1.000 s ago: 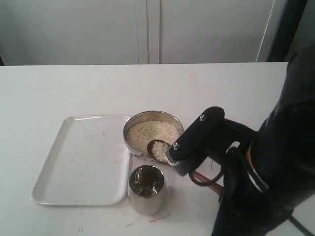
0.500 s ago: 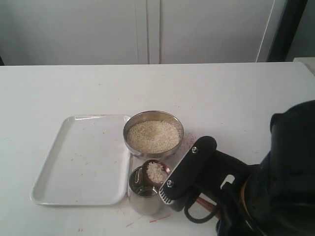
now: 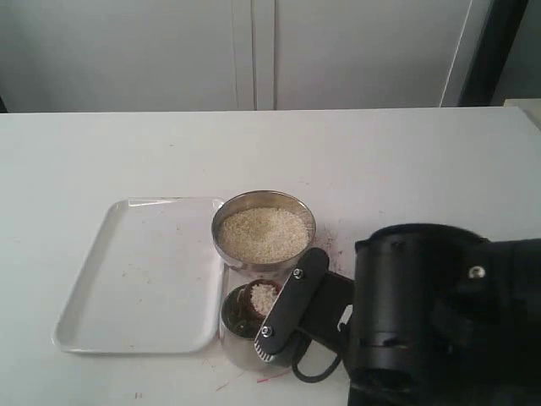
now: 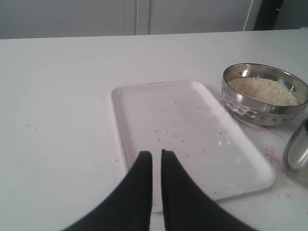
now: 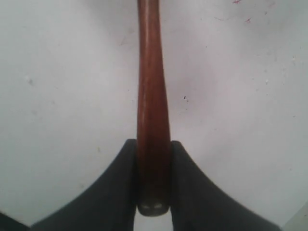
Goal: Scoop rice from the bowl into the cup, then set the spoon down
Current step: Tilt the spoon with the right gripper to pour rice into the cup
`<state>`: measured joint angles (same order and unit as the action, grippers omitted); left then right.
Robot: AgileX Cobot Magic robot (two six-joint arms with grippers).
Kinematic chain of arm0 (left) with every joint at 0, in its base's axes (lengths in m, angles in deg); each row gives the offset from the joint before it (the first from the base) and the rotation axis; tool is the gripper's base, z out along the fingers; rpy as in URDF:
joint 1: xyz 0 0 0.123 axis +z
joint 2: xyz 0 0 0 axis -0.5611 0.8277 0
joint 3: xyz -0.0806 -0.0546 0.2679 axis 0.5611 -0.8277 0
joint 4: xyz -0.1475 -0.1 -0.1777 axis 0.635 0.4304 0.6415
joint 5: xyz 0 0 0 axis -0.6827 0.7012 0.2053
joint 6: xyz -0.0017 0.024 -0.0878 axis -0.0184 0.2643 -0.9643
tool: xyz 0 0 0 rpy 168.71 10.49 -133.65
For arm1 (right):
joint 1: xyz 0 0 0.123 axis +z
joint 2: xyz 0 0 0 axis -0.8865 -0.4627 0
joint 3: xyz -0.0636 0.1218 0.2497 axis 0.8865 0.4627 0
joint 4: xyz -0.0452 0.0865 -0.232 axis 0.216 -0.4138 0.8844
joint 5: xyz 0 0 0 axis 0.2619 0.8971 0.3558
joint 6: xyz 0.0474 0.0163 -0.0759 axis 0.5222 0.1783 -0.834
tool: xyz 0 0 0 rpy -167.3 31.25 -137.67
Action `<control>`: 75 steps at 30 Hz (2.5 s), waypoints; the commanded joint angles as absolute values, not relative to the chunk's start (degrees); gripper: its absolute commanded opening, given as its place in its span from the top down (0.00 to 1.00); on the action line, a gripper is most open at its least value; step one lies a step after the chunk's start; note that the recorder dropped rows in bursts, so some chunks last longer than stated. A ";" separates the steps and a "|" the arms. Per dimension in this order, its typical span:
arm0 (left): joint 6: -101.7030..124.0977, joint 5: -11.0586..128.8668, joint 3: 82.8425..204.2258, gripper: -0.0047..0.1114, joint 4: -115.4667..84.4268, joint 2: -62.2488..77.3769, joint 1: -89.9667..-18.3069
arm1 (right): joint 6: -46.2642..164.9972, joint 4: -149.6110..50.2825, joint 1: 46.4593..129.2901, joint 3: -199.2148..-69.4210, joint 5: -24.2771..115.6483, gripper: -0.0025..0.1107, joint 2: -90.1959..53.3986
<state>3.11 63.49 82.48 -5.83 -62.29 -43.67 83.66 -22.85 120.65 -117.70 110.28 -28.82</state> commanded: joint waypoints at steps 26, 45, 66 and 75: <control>3.12 63.28 82.84 0.84 -5.39 -62.25 -43.94 | 90.24 -9.27 128.20 -117.37 115.65 0.98 -30.12; 3.12 63.28 82.84 0.84 -5.39 -62.25 -43.94 | 89.84 -5.85 128.20 -117.37 115.65 0.98 -30.12; 3.12 63.28 82.84 0.84 -5.39 -62.25 -43.94 | 88.83 -0.14 128.20 -112.05 115.65 0.98 -30.12; 3.12 63.28 82.84 0.84 -5.39 -62.25 -43.94 | 92.03 2.42 128.20 -110.69 115.65 0.98 -30.12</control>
<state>3.11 63.49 82.48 -5.83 -62.29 -43.67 91.00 1.43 128.06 -111.04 115.26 -30.19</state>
